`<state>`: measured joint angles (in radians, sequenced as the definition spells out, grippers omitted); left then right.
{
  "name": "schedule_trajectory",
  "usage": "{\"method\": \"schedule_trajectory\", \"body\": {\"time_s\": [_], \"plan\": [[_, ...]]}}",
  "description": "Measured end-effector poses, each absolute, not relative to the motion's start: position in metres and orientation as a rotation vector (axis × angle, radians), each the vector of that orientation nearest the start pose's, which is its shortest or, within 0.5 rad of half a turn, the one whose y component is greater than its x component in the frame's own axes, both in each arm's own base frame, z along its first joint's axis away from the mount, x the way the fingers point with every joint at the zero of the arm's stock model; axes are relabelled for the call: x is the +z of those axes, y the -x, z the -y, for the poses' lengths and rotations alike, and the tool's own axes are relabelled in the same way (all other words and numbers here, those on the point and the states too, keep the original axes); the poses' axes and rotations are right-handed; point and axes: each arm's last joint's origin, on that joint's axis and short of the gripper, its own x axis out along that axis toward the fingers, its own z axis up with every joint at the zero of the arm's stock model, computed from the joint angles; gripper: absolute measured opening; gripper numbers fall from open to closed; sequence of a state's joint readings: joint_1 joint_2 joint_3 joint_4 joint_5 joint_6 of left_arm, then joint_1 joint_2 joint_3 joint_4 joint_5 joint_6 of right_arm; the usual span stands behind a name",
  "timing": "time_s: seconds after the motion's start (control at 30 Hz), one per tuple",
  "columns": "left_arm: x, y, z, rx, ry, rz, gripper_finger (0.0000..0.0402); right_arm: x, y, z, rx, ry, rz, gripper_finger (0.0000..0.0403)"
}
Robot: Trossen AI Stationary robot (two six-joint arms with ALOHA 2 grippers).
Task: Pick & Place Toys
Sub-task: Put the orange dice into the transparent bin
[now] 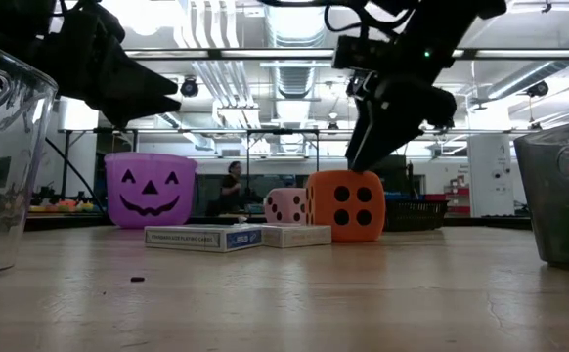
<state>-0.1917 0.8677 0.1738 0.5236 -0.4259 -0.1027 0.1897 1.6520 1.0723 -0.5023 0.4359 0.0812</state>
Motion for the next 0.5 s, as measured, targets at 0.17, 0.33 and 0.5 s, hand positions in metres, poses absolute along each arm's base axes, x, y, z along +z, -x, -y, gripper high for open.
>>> {"method": "schedule_trajectory", "body": {"time_s": [0.17, 0.33, 0.5], "plan": [[0.179, -0.168, 0.02, 0.24, 0.025, -0.151, 0.0279, 0.193, -0.319, -0.047, -0.249, 0.264, -1.014, 0.0315], [0.179, -0.168, 0.02, 0.24, 0.024, -0.151, 0.0279, 0.184, -0.317, -0.044, -0.255, 0.26, -0.994, 0.0315], [0.179, -0.168, 0.02, 0.239, 0.028, -0.144, 0.0279, 0.178, -0.318, -0.037, -0.27, 0.257, -0.96, 0.0315]]}}
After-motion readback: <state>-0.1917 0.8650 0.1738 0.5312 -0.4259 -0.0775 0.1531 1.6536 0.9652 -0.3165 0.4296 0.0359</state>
